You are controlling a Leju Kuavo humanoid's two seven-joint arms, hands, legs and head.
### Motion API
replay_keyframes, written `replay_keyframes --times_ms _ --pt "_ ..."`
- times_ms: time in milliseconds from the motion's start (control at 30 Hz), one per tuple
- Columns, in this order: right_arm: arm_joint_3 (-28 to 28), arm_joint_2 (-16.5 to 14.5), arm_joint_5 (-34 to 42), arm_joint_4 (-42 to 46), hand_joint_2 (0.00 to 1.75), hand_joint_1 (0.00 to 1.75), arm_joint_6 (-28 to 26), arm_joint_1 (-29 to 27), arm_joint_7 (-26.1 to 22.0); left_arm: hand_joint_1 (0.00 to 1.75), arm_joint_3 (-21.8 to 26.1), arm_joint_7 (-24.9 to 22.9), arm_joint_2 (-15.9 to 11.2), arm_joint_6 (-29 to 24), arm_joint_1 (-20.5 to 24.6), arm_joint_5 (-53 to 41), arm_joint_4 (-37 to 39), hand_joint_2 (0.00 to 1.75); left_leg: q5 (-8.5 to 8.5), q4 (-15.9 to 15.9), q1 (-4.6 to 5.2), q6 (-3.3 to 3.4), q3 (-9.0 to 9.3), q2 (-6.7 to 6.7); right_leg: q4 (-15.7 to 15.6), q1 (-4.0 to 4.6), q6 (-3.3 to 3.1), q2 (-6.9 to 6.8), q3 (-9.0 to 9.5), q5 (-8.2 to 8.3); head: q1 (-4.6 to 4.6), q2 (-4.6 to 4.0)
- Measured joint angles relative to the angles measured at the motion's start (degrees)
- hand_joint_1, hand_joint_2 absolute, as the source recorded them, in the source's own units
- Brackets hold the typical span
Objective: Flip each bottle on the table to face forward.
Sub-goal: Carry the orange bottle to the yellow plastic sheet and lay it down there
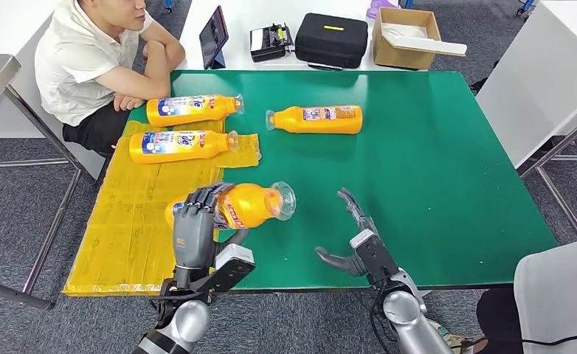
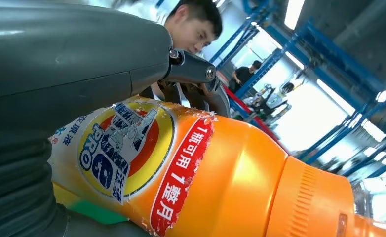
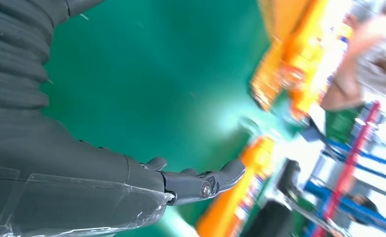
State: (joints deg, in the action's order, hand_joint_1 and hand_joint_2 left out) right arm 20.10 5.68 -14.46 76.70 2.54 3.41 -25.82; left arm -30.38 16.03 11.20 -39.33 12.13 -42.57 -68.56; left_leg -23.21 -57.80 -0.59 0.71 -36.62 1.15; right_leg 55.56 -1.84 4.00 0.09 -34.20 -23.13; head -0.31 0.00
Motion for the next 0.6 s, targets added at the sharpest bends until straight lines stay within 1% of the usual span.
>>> replay_keyframes --times_ms 67,200,267,367,433,500,600 --pt "-0.9 -0.7 -0.2 1.4 1.75 0.00 -0.4 0.0 -0.3 1.75 0.1 -2.5 -0.4 -0.2 0.0 -5.5 0.8 1.75 0.00 0.0 0.01 0.00 0.00 -0.01 0.0 0.00 0.00 0.00 -0.01 0.00 0.00 0.00" --pt "-2.0 -1.6 -0.5 3.1 1.75 0.00 -0.5 0.0 -0.5 1.75 0.4 -4.3 -0.9 -0.3 0.0 -8.5 1.7 1.75 0.00 0.0 0.00 0.00 0.00 0.00 0.0 0.01 0.00 0.00 -0.02 0.00 0.00 0.00" --pt "-2.6 -2.0 -0.7 3.8 1.75 0.00 -0.7 -0.1 -0.9 1.75 0.6 -6.4 -1.0 0.3 0.0 -11.4 2.1 1.75 0.00 0.0 0.00 0.00 0.00 0.00 0.0 0.01 0.00 0.00 -0.03 -0.01 0.00 0.00" --pt "-3.9 -2.6 -0.8 5.2 1.75 0.00 -0.9 -0.6 -1.2 1.75 1.1 -11.6 -1.4 3.2 0.3 -18.7 3.4 1.75 0.00 0.0 0.00 0.00 0.00 0.00 0.0 0.01 0.00 0.00 -0.03 -0.01 0.00 0.00" --pt "-4.8 -3.0 -0.9 6.0 1.75 0.00 -0.5 -0.9 -1.2 1.75 1.5 -14.1 -1.7 5.9 0.8 -22.2 5.1 1.75 0.00 0.0 0.00 0.00 0.00 0.00 0.0 0.01 0.00 0.00 -0.03 -0.01 0.00 0.00" --pt "-5.5 -3.4 -1.0 6.4 1.75 0.00 0.1 -1.2 -1.2 1.75 2.0 -15.2 -2.0 8.7 1.8 -23.4 7.3 1.75 0.00 0.0 0.00 0.00 0.00 0.00 0.0 0.01 0.00 0.00 -0.03 0.00 0.00 0.00" --pt "-6.2 -3.9 -1.4 6.5 1.75 0.00 0.8 -1.3 -1.3 1.75 2.5 -15.5 -2.4 12.1 3.5 -23.9 11.3 1.75 0.01 0.0 0.00 -0.01 0.00 -0.01 0.0 0.01 0.00 0.00 -0.03 0.00 0.00 0.00"
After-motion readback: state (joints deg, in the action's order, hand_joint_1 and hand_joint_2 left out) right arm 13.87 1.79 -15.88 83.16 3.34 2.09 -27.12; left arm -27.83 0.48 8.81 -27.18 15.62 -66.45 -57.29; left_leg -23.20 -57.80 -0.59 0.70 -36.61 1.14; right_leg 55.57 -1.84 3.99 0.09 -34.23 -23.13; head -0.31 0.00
